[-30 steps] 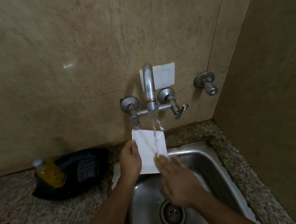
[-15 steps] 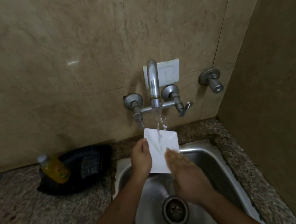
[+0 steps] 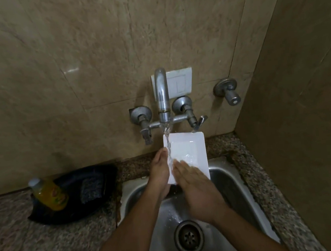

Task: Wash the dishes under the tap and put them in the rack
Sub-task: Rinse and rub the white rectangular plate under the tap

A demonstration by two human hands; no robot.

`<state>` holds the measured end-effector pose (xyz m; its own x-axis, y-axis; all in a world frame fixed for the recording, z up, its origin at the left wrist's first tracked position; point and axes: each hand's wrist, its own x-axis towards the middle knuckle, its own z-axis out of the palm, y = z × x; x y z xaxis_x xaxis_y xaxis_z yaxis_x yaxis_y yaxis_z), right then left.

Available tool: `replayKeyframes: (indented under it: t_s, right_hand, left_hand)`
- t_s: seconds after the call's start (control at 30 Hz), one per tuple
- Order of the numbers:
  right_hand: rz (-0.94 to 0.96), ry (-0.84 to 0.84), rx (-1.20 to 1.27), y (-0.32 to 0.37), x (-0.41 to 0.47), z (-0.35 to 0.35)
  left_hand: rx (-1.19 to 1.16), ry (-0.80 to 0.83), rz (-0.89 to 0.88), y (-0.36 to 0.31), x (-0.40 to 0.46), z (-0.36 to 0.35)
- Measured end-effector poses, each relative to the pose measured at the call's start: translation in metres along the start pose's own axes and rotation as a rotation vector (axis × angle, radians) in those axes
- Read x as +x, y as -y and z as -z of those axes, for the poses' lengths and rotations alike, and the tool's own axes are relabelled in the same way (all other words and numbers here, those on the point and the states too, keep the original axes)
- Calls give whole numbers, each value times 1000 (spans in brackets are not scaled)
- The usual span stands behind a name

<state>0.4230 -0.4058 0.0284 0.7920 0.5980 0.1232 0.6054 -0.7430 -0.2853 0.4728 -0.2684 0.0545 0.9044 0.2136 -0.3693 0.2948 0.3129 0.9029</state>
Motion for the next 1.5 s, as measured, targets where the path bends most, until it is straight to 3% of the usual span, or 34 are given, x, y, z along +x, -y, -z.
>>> replayKeyframes:
  t_s: [0.13,0.27,0.37,0.5,0.63,0.73,0.83,0.97,1.13,1.23,1.4,1.5]
  right_hand:
    - [65,37,13,-1,-7,2]
    - [9,-5,2,-7,-2,8]
    - [99,34,64,-5,-10,7]
    - [0,-12,-17,-16,-9,8]
    - [74,-4,4,-16,-10,9]
    - [-40,-32,-39,-16,-4,13]
    - [76,29,28,-5,-10,4]
    - [-22,-23,10,-21,-5,6]
    - [107,56,102,1,-12,1]
    - [-94,-38,64,-18,11,1]
    - [80,68,93,-9,-6,-6]
    - [-28,28,62,-16,9,-7]
  left_hand:
    - [0,9,20,-2,-2,-1]
    - [-24,9,41,1,-2,-3]
    - [-18,14,28,5,-1,-4]
    - [-50,20,50,5,-1,-7]
    - [-60,36,9,0,-3,-9]
    - [-43,3,-21,-1,-2,-9]
    - [1,-52,-41,0,1,-5]
    - [29,-85,-28,8,0,1]
    - [202,-70,-104,9,-4,9]
    - [352,0,-137,14,-13,4]
    - [409,-79,-199,22,-12,21]
    - [444,-45,-172,26,-19,20]
